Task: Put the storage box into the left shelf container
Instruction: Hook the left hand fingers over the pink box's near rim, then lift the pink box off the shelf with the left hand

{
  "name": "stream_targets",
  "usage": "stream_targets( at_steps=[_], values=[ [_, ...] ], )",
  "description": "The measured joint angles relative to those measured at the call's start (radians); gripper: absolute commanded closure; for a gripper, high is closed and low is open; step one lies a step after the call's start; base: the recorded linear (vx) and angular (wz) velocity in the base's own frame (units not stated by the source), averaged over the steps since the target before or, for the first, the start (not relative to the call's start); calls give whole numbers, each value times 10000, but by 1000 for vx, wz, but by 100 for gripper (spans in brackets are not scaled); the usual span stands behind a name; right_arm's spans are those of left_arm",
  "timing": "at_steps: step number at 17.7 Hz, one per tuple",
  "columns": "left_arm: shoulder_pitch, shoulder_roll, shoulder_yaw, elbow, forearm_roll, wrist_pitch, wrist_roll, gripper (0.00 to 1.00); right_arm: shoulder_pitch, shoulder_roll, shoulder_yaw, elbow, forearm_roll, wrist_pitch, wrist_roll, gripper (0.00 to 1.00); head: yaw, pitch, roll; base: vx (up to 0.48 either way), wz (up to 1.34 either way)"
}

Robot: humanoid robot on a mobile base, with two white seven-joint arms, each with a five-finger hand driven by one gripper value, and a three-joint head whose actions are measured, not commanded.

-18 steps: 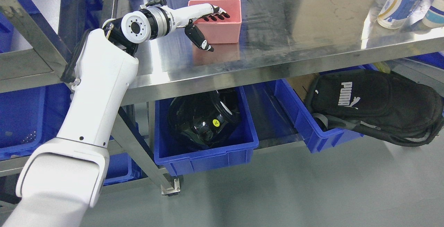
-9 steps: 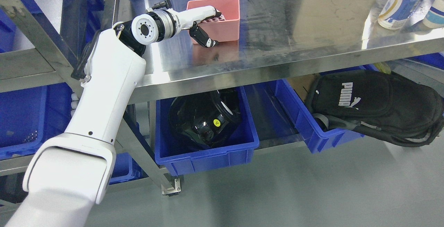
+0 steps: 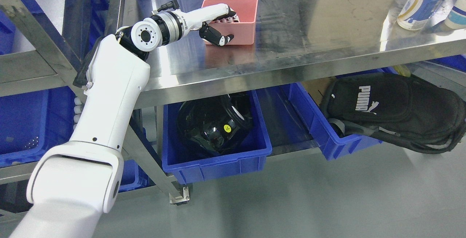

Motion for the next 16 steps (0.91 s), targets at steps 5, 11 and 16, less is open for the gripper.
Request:
stream_targets(
  at_steps=[5, 11, 16],
  values=[
    [128, -33, 885, -252, 72, -909, 105, 100, 0, 0, 0, 0, 0, 0, 0, 0, 0, 0, 0, 0, 0],
    [1407, -58, 2059, -1658, 127, -2289, 19, 100, 0, 0, 0, 0, 0, 0, 3, 0, 0, 0, 0, 0, 0],
    [3291, -70, 2753, -3853, 289, -2568, -21, 100, 0, 0, 0, 0, 0, 0, 4, 0, 0, 0, 0, 0, 0]
  ],
)
